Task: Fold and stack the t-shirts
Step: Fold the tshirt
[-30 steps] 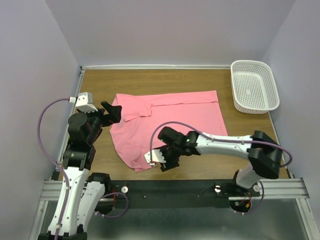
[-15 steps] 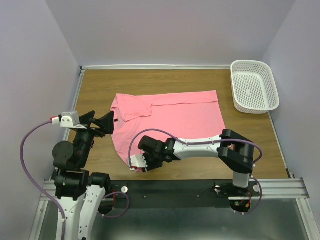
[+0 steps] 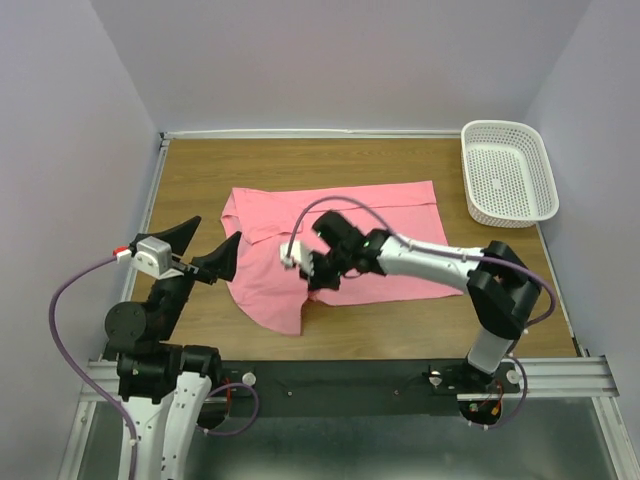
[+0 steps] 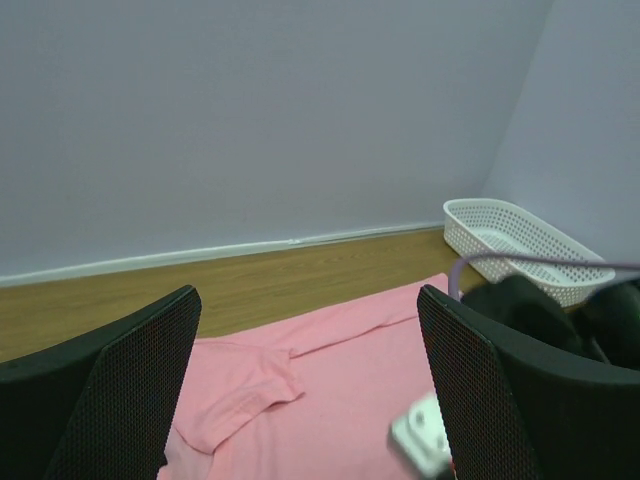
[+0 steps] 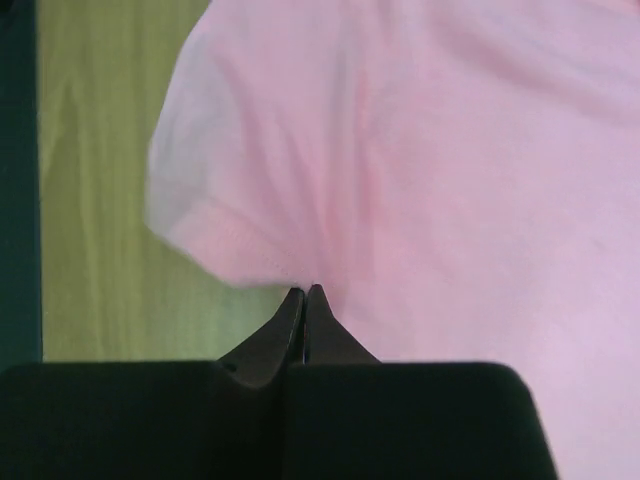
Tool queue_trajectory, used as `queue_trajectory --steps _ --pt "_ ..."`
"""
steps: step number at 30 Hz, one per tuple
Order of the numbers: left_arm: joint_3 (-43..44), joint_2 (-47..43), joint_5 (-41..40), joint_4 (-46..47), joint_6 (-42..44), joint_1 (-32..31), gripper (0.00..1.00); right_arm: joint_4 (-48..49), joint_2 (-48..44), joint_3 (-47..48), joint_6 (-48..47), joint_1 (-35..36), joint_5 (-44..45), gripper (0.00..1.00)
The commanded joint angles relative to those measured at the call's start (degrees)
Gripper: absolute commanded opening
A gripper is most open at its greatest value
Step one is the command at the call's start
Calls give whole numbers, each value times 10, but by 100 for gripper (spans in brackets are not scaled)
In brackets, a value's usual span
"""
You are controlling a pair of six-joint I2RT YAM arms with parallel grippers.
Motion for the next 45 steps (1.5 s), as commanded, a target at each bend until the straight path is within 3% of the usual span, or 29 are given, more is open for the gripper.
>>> queue_trajectory --steps 1,3,7,10,14,15,18,22,28,34,45 --pt "-24 22 86 97 17 -2 96 0 -1 37 101 -112 -129 1" --pt "-29 45 110 119 13 -2 96 2 35 53 142 -148 -142 7" --pt "-23 109 131 142 9 -3 96 3 87 81 219 -236 -172 45" --pt "-11 184 151 133 5 -3 95 5 92 75 243 -279 -179 55" --pt "39 348 153 49 28 -39 86 3 64 65 245 -328 -196 57" --pt "68 375 116 -13 36 -65 84 2 54 62 239 -345 -198 57" --pt "95 457 30 -74 36 -175 80 -7 6 42 198 -372 -220 57" --pt "129 546 -85 -175 -28 -320 75 -58 -61 22 115 -420 -210 58" --pt "143 707 -201 -214 -86 -448 60 -82 -155 -33 84 -475 -177 59" --pt "183 798 -275 -223 -105 -488 57 -89 -197 -72 69 -498 -162 61" --pt "258 902 -345 -259 -101 -516 45 -98 -190 -70 77 -509 -186 61"
